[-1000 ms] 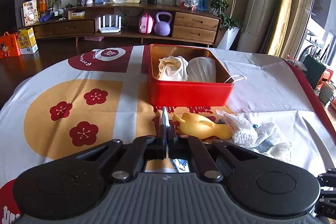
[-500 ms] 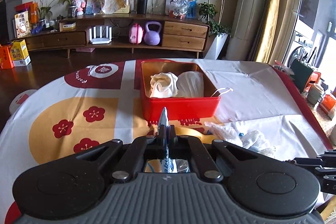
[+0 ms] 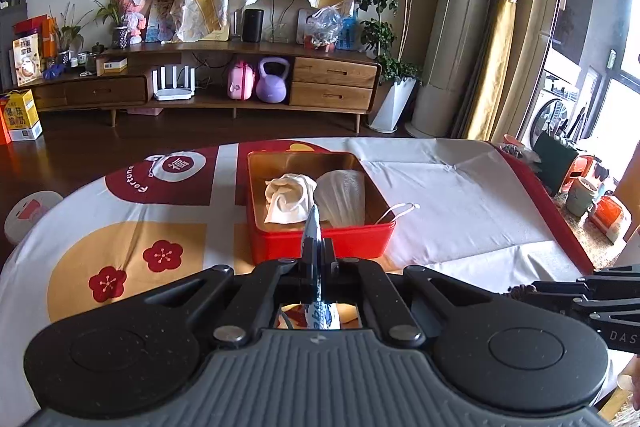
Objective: Organize soft objects
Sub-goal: 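Carry the hair tie and wipes pack over the red tin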
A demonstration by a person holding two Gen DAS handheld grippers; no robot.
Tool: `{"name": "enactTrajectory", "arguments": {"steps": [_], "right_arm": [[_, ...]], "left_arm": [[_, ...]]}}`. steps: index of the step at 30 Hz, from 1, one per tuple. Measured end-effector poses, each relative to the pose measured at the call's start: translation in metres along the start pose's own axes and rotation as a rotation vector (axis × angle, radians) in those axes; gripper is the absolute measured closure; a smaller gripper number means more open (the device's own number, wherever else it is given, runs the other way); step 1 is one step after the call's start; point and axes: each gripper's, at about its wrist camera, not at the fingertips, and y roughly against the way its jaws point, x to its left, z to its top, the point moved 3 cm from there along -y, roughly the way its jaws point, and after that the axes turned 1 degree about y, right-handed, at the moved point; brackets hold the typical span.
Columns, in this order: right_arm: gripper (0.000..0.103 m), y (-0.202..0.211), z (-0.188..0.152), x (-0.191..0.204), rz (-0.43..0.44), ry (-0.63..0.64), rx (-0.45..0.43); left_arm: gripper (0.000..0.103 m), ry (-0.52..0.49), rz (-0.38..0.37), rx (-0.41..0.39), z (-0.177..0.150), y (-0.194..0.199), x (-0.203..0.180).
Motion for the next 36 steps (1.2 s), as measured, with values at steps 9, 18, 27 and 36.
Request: {"name": "enactTrajectory", "arguments": {"steps": [9,18,27,36], "right_arm": [[0.088,-0.016,0.04,-0.011,-0.002,-0.012,-0.035],[0.088,-0.047,0.071,-0.016,-0.008,0.0,-0.036],[0.088,-0.084,0.091,-0.023,-0.02,0.011,-0.031],[0.088,-0.134,0.095,-0.029,-0.049,0.016,-0.001]], "left_arm": [[0.102,-0.034,-0.014,-0.002,0.027,-0.015,-0.005],[0.102,-0.104,-0.013,-0.014,0.056,-0.038,-0.013],[0.102,-0.153,-0.008,-0.036,0.086,-0.065,-0.017],[0.102,-0.149,0.031,-0.045,0.107,-0.119,-0.012]]}}
